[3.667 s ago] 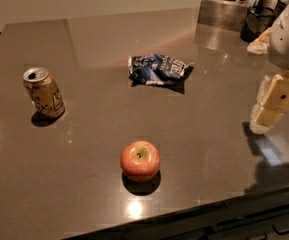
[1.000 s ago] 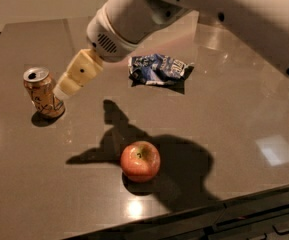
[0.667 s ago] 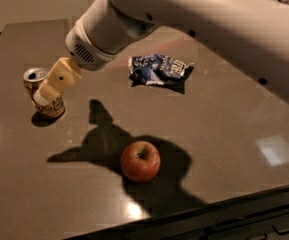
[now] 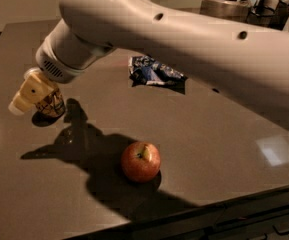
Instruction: Knock orange can over
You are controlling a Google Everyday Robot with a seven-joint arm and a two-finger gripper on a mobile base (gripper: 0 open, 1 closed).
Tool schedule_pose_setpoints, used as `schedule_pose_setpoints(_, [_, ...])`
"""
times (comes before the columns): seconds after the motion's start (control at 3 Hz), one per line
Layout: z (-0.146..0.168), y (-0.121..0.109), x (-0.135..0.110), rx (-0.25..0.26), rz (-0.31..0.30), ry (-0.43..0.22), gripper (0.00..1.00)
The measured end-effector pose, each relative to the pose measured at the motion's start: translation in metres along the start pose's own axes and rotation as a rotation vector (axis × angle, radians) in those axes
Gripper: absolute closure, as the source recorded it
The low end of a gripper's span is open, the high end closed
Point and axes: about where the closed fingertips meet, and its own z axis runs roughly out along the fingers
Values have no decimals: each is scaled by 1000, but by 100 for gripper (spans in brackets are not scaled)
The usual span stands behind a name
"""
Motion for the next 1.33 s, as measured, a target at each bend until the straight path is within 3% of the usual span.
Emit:
schedule_pose_setpoints(0.33, [23,3,-6,-8,-13,6,0])
schedule_pose_setpoints(0.67, [39,5,-9,-23,-19,13,18])
schedule_pose_setpoints(1.33, [44,-8,-2,-79,0,15,72])
